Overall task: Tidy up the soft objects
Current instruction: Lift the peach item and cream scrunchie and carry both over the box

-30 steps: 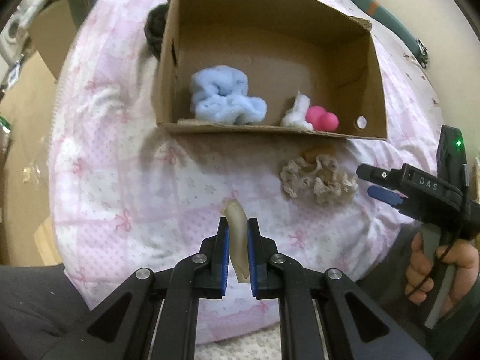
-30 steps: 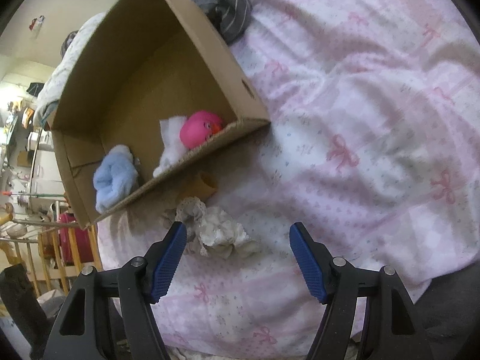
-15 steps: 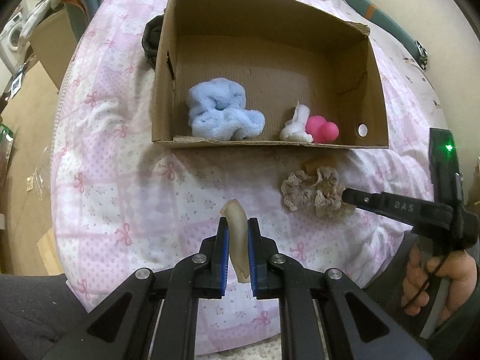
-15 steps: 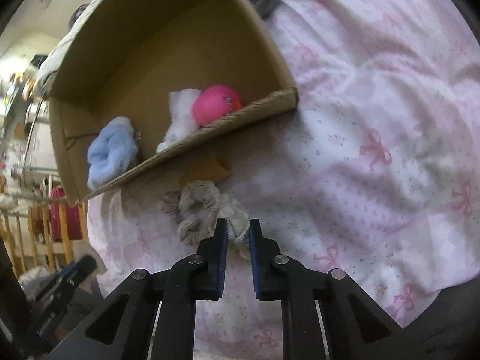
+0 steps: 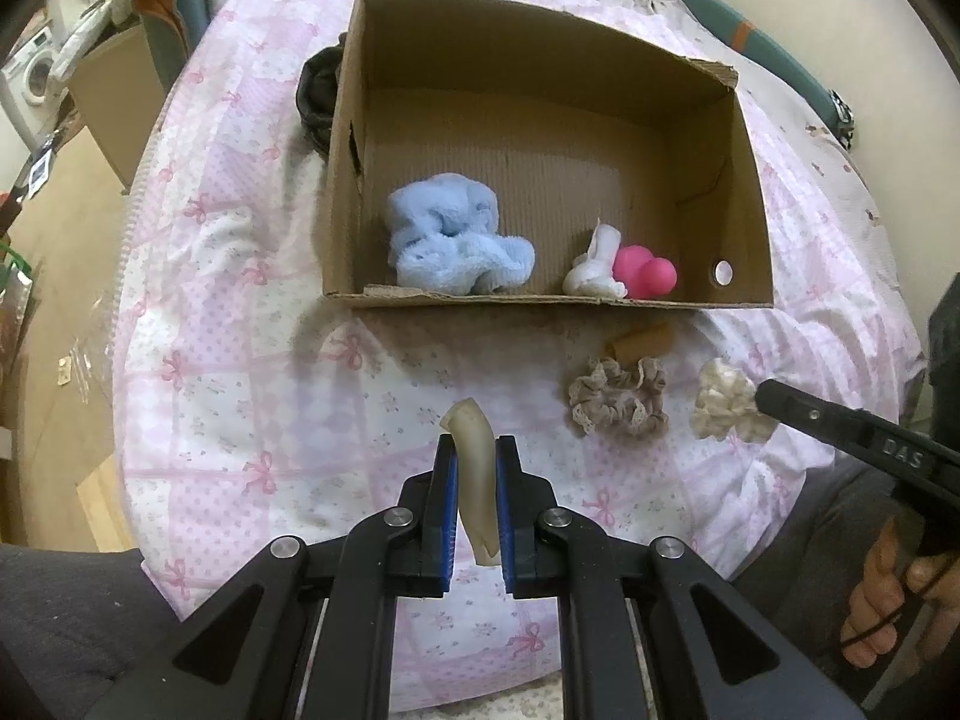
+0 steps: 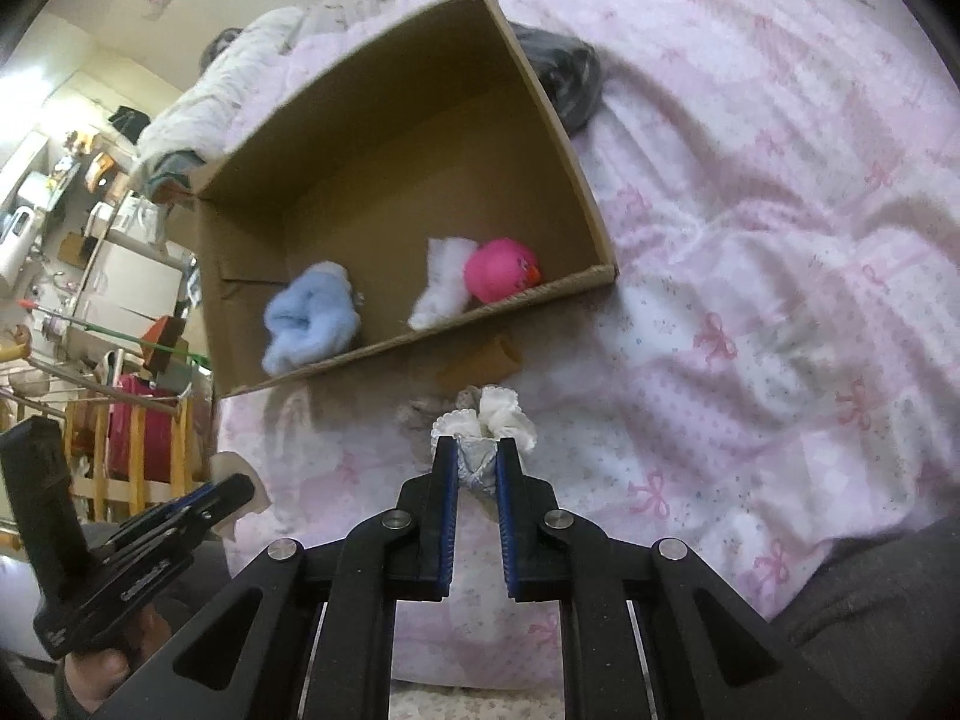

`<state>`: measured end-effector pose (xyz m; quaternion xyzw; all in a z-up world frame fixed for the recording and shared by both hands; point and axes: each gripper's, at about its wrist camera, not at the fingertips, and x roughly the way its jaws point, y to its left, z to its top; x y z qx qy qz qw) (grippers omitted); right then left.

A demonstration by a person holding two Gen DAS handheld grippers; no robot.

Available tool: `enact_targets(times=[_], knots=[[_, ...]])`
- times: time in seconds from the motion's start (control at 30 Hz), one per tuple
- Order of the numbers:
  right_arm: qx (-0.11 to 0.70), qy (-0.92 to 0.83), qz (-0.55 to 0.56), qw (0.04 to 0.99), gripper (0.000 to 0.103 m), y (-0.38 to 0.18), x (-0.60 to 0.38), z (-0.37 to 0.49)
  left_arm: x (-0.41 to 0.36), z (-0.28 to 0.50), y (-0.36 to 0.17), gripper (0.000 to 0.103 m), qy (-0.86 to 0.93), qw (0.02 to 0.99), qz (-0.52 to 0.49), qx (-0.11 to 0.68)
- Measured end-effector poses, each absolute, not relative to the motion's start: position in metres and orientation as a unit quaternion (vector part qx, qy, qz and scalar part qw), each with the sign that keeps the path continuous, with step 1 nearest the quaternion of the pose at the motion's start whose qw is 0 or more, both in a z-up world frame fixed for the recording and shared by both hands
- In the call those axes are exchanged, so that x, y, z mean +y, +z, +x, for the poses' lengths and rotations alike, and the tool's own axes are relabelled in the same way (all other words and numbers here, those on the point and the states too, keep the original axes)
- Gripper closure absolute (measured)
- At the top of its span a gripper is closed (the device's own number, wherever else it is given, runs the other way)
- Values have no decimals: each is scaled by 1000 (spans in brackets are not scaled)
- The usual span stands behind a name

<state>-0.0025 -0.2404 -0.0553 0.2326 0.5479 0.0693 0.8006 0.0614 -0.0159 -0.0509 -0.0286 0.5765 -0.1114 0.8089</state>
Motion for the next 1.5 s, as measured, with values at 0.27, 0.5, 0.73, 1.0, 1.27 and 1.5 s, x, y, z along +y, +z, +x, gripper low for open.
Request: enact_targets(times=[0.27, 0.5, 0.73, 1.0, 1.27, 1.5], knots=[[474, 113, 236, 841, 89, -19, -237, -11, -11, 60, -43, 93, -94, 824, -25, 558], [460, 137, 231, 846, 89, -16, -232, -13, -8, 60, -39, 93, -79, 834, -21, 546], [468, 138, 234, 841, 89, -23, -229, -12, -9, 59, -41, 93, -71, 836, -12, 544], [460, 144, 246, 841, 89, -22, -233, -12, -7, 60, -37, 93, -66, 843, -17, 534], [437, 161, 254, 848, 89, 1, -239, -7, -2, 66, -3, 93, -70, 858, -23, 508], [420, 167, 236, 860, 89, 20, -241, 21, -6, 96, 28, 93, -85, 873, -26, 479]])
